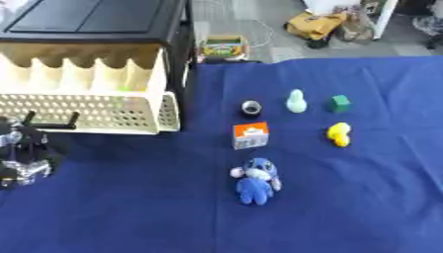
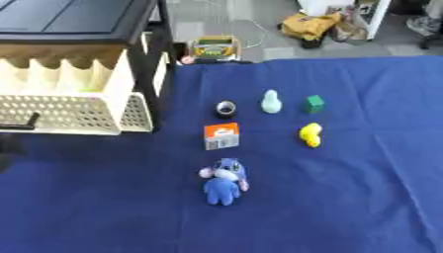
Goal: Pick up objects from table and place into drawer.
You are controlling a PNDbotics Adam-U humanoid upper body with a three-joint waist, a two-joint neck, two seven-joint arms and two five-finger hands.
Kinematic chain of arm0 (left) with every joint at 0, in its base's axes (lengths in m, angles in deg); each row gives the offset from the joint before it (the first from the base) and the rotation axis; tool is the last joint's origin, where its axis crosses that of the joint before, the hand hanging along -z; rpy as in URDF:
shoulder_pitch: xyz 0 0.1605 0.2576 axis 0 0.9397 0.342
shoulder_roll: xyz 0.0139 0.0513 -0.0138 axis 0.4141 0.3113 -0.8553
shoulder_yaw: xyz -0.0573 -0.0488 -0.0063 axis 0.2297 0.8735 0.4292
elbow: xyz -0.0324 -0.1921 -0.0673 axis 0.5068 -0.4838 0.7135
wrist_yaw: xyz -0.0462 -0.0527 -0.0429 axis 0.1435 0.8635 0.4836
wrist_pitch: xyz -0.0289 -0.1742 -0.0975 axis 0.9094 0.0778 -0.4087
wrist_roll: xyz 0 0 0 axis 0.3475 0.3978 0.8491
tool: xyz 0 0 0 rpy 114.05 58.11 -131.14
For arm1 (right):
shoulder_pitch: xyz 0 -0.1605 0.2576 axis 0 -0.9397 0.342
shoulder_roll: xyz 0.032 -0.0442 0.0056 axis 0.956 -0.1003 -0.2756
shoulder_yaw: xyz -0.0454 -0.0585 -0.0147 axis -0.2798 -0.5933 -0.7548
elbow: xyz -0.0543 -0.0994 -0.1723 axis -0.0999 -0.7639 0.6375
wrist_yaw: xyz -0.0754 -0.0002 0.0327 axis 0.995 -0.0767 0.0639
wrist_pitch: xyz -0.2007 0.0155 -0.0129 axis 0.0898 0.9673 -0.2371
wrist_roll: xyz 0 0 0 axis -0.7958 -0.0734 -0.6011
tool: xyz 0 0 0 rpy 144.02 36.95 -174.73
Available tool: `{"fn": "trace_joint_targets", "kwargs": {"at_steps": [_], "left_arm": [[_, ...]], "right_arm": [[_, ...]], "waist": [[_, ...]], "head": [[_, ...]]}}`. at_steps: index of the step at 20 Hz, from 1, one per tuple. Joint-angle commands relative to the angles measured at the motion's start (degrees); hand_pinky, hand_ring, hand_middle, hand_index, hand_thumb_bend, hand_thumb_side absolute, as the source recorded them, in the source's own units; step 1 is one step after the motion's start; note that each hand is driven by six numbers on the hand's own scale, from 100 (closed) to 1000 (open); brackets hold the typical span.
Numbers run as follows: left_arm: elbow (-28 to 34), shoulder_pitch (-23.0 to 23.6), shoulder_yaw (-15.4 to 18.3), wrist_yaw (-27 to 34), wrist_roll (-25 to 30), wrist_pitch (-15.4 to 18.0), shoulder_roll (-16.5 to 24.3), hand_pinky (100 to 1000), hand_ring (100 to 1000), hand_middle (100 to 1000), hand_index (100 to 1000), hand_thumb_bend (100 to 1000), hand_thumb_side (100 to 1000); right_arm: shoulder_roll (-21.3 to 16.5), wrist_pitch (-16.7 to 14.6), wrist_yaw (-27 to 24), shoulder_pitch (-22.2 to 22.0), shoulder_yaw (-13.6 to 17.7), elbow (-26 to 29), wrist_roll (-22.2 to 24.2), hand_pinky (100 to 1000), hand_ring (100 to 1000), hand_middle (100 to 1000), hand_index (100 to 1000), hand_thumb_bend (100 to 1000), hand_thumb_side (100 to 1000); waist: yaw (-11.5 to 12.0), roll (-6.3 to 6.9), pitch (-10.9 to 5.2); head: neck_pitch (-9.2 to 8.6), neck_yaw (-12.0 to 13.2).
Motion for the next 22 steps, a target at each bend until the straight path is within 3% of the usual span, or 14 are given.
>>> {"fn": "trace_joint_targets", "kwargs": {"at_steps": [1,7,22], "left_arm": [[0.5,-0.4,0.0,0.1,1.1,-1.9,1.2,465,592,635,938,100,1000],[-1.1,-1.7,-0.5,-0.1,1.0,-3.2,0.2,479,605,657,972,100,1000],[-7.5,-6.2,-1.4,-6.1,1.2,-2.3,-2.6,489,637,683,961,100,1000]], "right_arm": [[-0.8,0.0,0.2,0.3,0.8,1.0,-0.3,634,653,577,753,256,884],[-0.5,0.3,0.2,0.1,0.8,1.0,-0.2,634,652,573,749,260,871],[0.2,1.2,-0.1,0.5,0.8,1.0,0.6,634,653,567,738,292,886]], "waist": [[-0.1,-0.12,-0.69],[-0.2,-0.08,-0.6],[-0.6,0.06,-0.58]], "head": [[-0.44,0.1],[-0.48,0.3],[-0.9,0.8]]}}
